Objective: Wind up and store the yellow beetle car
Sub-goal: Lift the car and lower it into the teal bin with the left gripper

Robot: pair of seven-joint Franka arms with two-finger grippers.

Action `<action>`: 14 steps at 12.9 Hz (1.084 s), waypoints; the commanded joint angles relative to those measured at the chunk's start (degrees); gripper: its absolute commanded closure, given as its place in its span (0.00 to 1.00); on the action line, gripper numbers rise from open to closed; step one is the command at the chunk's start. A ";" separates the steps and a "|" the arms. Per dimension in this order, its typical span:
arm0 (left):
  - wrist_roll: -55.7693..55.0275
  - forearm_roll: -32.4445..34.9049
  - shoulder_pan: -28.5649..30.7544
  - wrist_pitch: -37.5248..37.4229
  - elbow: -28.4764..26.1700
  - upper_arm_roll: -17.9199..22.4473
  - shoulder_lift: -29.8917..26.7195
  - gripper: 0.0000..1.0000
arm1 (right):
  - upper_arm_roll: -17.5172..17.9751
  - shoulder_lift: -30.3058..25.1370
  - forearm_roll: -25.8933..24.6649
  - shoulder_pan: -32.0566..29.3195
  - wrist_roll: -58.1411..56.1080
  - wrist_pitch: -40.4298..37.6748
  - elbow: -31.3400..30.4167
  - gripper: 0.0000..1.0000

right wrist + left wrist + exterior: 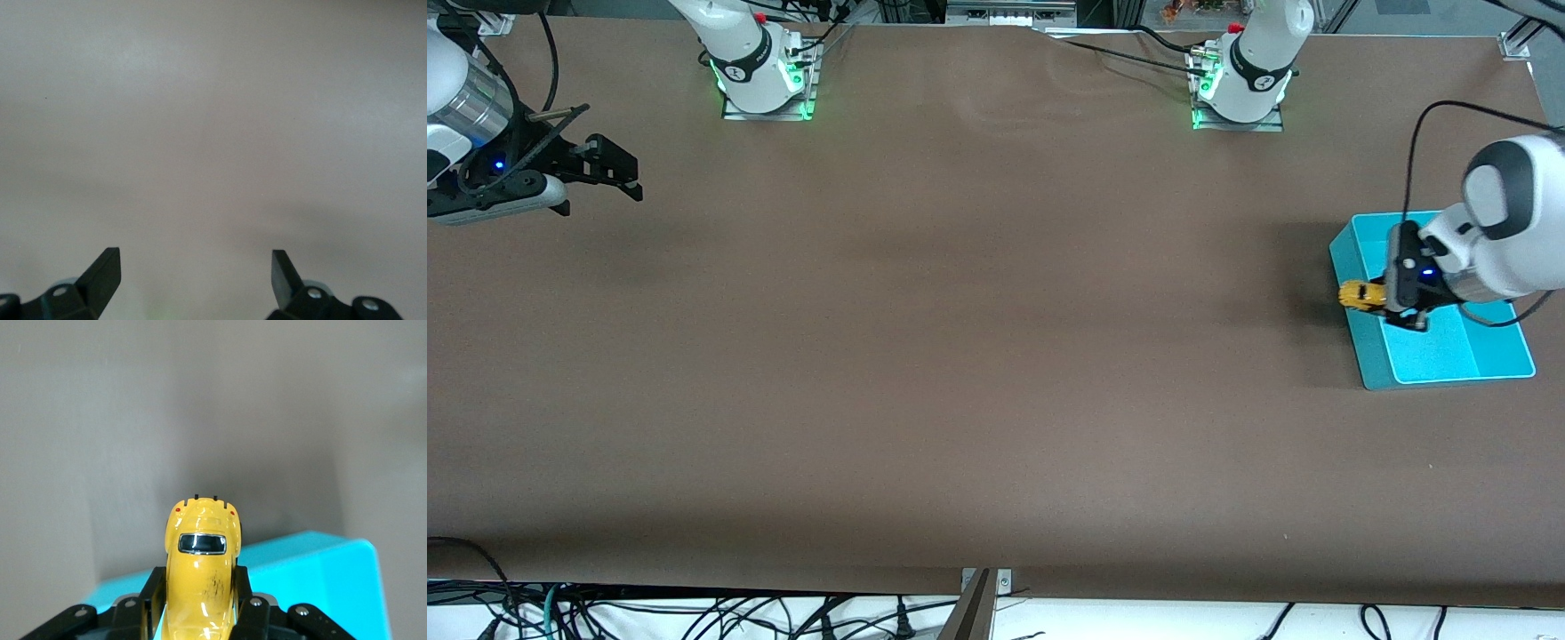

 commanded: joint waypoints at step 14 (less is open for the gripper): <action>4.22 3.59 12.12 20.99 -3.49 4.13 12.40 0.90 | -0.61 0.59 -0.58 0.75 0.52 -1.23 1.51 0.00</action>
